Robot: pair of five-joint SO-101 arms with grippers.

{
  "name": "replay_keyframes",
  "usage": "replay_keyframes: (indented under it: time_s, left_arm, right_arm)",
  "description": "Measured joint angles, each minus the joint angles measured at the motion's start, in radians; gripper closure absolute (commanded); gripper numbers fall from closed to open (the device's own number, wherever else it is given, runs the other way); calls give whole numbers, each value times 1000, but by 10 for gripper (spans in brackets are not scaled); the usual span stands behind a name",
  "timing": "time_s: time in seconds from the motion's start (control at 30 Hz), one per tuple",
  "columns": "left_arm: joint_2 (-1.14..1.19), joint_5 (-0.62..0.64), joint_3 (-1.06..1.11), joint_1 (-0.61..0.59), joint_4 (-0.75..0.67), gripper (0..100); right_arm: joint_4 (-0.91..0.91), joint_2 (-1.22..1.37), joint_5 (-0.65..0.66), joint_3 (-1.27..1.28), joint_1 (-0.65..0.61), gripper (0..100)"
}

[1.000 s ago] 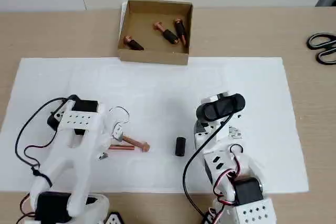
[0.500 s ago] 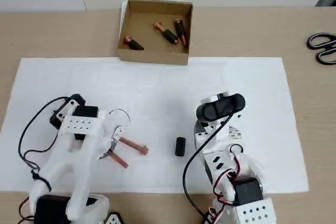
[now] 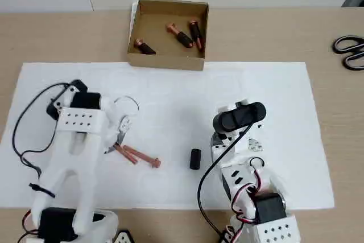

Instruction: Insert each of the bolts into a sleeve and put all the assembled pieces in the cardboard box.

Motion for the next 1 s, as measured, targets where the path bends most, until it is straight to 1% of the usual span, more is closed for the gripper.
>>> replay_keyframes:
  time_s: [0.13,0.23,0.3,0.43,0.57,0.63,0.7,0.83,0.93,1.0]
  left_arm:
    - [0,6,-153,0,91,993]
    - [0,6,-292,0,133,993]
    - [0,11,-364,21,153,993]
    - [-5,-38,-430,138,173,993]
    - [-109,-75,-431,287,161,993]
    - [-183,-106,-431,316,117,993]
    - [-253,-147,-431,316,58,993]
    - [-393,-256,-427,270,-89,993]
    - [-508,-358,-350,244,-224,993]
    - [-582,-430,-252,241,-328,993]
  right_arm:
    - [0,0,0,0,-5,995]
    - [-6,0,0,0,-58,995]
    - [-54,0,0,15,-98,995]
    - [-195,0,0,31,-124,995]
    - [-304,0,0,31,-127,995]
    - [-333,0,0,31,-127,995]
    - [-348,0,0,35,-130,995]
    - [-364,0,20,71,-203,995]
    - [-439,-2,77,100,-276,995]
    - [-505,-2,106,121,-290,995]
